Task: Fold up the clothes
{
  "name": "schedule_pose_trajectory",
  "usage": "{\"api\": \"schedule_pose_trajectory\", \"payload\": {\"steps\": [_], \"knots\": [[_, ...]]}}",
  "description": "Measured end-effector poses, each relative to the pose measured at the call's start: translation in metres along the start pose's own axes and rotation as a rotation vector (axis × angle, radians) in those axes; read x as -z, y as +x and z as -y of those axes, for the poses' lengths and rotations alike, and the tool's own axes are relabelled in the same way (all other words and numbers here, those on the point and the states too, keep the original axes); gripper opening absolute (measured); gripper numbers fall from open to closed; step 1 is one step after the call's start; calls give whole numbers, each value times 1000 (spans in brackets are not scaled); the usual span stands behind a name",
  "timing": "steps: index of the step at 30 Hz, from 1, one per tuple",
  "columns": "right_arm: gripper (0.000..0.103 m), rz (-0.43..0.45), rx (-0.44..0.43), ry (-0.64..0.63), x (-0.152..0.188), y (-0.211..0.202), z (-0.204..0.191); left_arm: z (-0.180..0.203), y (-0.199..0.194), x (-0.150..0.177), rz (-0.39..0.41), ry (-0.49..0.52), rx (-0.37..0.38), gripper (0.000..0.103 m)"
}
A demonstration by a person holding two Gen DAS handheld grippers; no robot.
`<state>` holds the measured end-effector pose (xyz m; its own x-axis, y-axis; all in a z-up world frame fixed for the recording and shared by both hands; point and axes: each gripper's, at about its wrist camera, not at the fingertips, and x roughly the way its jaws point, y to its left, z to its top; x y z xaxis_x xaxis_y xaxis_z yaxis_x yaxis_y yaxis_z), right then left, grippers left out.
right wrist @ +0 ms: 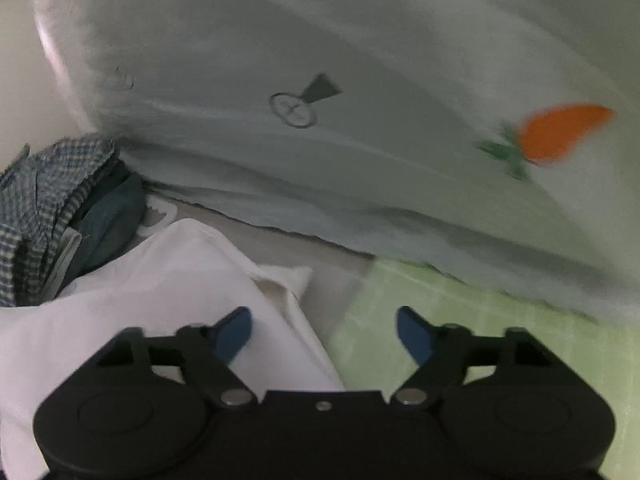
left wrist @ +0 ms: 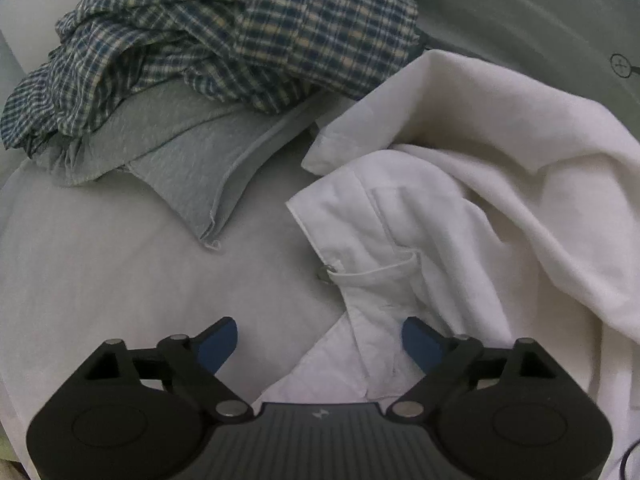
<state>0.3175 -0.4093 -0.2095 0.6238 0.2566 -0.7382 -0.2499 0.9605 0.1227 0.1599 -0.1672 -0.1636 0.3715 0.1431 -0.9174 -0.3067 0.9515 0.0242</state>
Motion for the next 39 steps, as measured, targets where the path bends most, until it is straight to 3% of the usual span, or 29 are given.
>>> {"api": "schedule_pose_trajectory", "payload": {"steps": [2,6,7,8,9,15,19,27,29,33,36,38,39], "knots": [[54,-13,-15,-30,-5,11,-3,-1,2,1,-6,-13,-8,99],[46,-24,-33,-104,-12,24,-12,-2,6,2,-14,-32,-26,103],[37,-25,-35,-126,-13,26,-15,-2,6,2,-14,-33,-29,103],[21,-26,-38,-148,-14,28,-18,-1,6,2,-13,-31,-32,103],[18,-24,-37,-165,-14,29,-20,-1,6,2,-14,-30,-35,103],[16,90,66,-87,-2,-3,-8,4,4,-2,-20,-32,-40,103],[13,170,181,-4,13,-42,14,5,6,-3,-25,-29,-36,103],[13,307,582,176,65,-156,81,-1,7,-3,-28,-45,2,103],[13,299,714,222,84,-187,107,-2,8,-4,-28,-44,7,103],[13,188,845,267,131,-222,151,-2,12,-9,-25,-34,7,103],[16,65,796,318,166,-230,171,0,14,-12,-23,-15,-4,103],[37,27,765,340,179,-232,175,4,13,-13,-22,3,-18,103],[42,31,769,340,180,-234,175,5,13,-13,-20,11,-22,103]]}}
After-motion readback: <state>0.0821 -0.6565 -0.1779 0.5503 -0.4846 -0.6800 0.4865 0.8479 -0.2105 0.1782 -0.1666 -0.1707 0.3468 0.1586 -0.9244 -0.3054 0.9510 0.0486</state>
